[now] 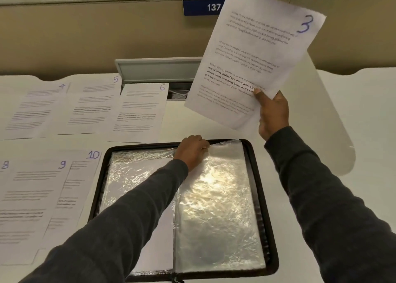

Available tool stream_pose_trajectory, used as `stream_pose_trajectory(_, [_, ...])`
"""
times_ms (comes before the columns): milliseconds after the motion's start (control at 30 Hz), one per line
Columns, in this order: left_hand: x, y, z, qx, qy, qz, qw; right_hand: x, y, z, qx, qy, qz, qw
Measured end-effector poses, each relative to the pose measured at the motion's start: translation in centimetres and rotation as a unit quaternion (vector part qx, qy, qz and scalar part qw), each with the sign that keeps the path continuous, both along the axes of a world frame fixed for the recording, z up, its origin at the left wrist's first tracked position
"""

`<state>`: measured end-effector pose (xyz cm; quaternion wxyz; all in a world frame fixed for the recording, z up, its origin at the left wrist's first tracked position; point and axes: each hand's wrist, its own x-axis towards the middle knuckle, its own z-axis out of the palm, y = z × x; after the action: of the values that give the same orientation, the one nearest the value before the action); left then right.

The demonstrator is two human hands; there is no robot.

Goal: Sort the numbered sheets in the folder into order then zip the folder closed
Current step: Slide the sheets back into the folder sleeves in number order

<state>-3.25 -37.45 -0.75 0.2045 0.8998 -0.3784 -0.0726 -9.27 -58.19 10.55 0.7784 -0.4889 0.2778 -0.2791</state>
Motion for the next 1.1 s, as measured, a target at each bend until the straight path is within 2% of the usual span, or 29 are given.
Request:
stream_pose_trajectory(100, [-0.3, 0.2, 0.4, -0.025, 0.002, 0.023, 0.999, 0.6, 0.3, -0.1, 0.037, 0.001, 0.002, 0.999])
stream_pose_trajectory(300, [-1.2, 0.2, 0.4, -0.049, -0.040, -0.006, 0.998, 1.8, 1.3, -0.8, 0.074, -0.001, 0.020, 0.997])
stream_pose_trajectory(600, [-2.5, 0.2, 0.8, -0.064, 0.043, -0.005, 0.997, 2.3, 3.1, -2.5, 0.053, 0.043, 0.045, 0.997])
stream_pose_trajectory(867, [-2.6, -0.6, 0.3, -0.069, -0.002, -0.008, 0.998, 2.2, 3.1, -2.9, 0.030, 0.048, 0.047, 0.997])
stream_pose_trajectory(1100, [-2.8, -0.2, 0.5, -0.077, -0.001, -0.014, 0.997, 2.0, 3.3, -3.1, 0.012, 0.043, 0.049, 0.998])
